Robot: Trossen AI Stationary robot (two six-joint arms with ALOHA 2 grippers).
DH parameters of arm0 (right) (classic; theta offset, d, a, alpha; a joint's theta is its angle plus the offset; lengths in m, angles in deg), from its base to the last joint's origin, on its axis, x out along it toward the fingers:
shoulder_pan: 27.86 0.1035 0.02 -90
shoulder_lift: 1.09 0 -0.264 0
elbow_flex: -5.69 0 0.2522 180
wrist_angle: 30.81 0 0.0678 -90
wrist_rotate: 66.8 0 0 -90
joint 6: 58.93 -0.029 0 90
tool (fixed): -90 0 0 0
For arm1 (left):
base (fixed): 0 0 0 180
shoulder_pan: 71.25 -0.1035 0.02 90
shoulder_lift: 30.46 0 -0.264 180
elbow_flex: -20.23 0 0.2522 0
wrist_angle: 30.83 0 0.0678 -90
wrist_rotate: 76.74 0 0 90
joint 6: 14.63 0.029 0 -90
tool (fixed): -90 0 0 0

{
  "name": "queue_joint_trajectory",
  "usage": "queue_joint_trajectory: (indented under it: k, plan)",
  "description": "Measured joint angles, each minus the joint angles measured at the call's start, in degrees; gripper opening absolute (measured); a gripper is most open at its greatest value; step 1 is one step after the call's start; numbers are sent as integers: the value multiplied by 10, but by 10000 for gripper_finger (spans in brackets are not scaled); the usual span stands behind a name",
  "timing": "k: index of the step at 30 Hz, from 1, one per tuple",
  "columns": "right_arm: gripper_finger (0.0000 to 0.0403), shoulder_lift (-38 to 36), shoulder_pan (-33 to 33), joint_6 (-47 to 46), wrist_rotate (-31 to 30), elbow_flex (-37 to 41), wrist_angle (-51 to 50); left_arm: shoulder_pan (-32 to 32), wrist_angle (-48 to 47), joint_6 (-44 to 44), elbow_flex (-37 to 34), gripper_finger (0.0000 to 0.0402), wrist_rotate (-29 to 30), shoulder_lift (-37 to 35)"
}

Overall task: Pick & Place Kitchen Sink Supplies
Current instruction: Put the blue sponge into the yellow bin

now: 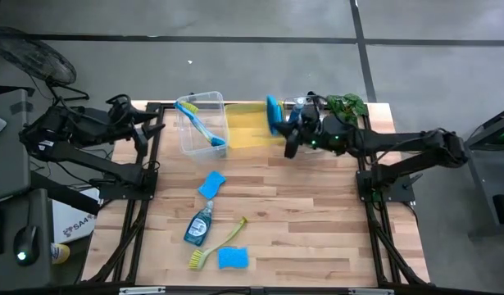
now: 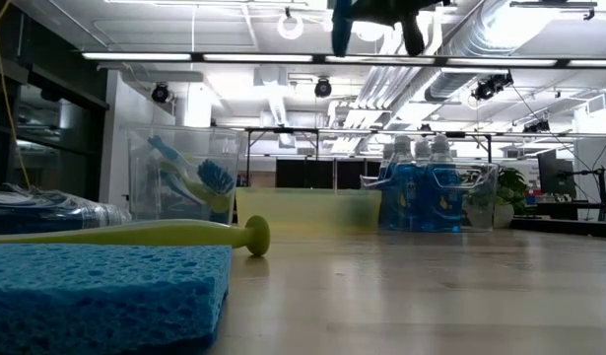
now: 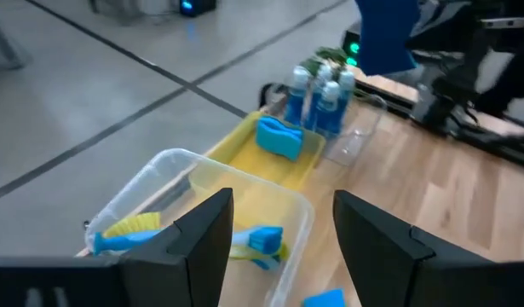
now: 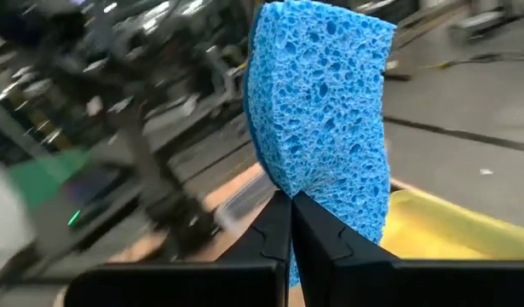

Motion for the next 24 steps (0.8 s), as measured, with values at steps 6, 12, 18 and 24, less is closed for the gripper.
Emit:
queue_joint_trajectory:
  k: [6, 12, 18, 24]
  plan:
    - [0, 30, -36, -46, -24, -45, -37, 0, 3, -45, 0, 200, 52, 1]
    - [0, 111, -79, -67, 8, -172, -248, 0, 3, -103, 0, 200, 68, 9]
    - [0, 189, -144, -85, 107, -234, -304, 0, 3, -111, 0, 200, 69, 31]
    - [0, 251, -194, -134, 199, -216, -279, 0, -2, -99, 0, 200, 80, 59]
